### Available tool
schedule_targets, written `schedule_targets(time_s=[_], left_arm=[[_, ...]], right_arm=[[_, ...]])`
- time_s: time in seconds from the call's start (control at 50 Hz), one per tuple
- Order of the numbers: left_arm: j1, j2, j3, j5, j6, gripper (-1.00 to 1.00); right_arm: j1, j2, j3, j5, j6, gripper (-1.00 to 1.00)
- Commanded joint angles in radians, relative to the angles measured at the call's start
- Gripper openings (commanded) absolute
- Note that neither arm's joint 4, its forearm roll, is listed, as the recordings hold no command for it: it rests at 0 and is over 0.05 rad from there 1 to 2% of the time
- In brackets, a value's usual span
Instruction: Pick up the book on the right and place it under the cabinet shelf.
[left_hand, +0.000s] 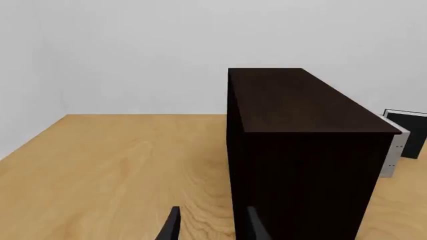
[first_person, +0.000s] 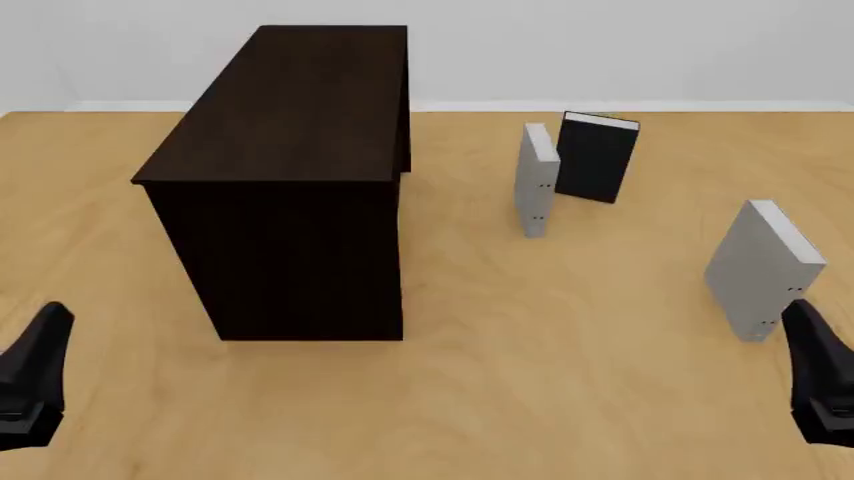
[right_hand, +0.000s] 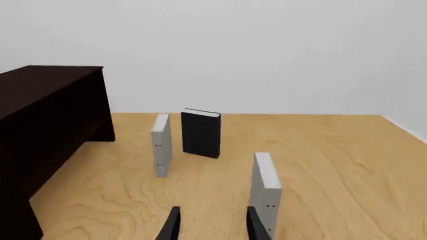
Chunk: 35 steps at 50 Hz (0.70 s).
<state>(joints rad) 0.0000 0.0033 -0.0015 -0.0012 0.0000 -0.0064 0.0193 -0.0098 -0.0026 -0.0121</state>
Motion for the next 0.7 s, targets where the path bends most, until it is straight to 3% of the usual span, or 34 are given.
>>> schedule_targets(time_s=[0.02, 0.06, 0.1, 0.2, 0.26, 0.5, 0.54, 0.7], left_arm=[[0.000, 0.006, -0.002, -0.003, 0.000, 1.00], [0.000, 0.005, -0.002, -0.002, 0.000, 1.00], [0.000, 0.005, -0.002, -0.002, 0.000, 1.00], [0.000, 0.005, -0.002, -0.002, 0.000, 1.00], [0.000, 0.004, -0.002, -0.001, 0.000, 1.00], [0.000, 0.005, -0.003, -0.001, -0.001, 1.00], [0.000, 0.005, -0.003, -0.001, -0.001, 1.00], [0.000, 0.005, -0.002, -0.001, -0.001, 1.00]], right_arm=[[0.004, 0.062, -0.019, -0.034, 0.017, 1.00], [0.029, 0.095, -0.033, -0.041, 0.100, 1.00], [0.033, 0.092, -0.057, -0.023, 0.053, 1.00], [0.042, 0.133, -0.123, 0.010, 0.034, 1.00], [0.044, 0.155, -0.167, 0.046, 0.059, 1.00], [0.010, 0.332, -0.404, 0.205, -0.082, 1.00], [0.005, 0.345, -0.447, 0.239, -0.070, 1.00], [-0.056, 0.441, -0.588, 0.334, -0.121, 1.00]])
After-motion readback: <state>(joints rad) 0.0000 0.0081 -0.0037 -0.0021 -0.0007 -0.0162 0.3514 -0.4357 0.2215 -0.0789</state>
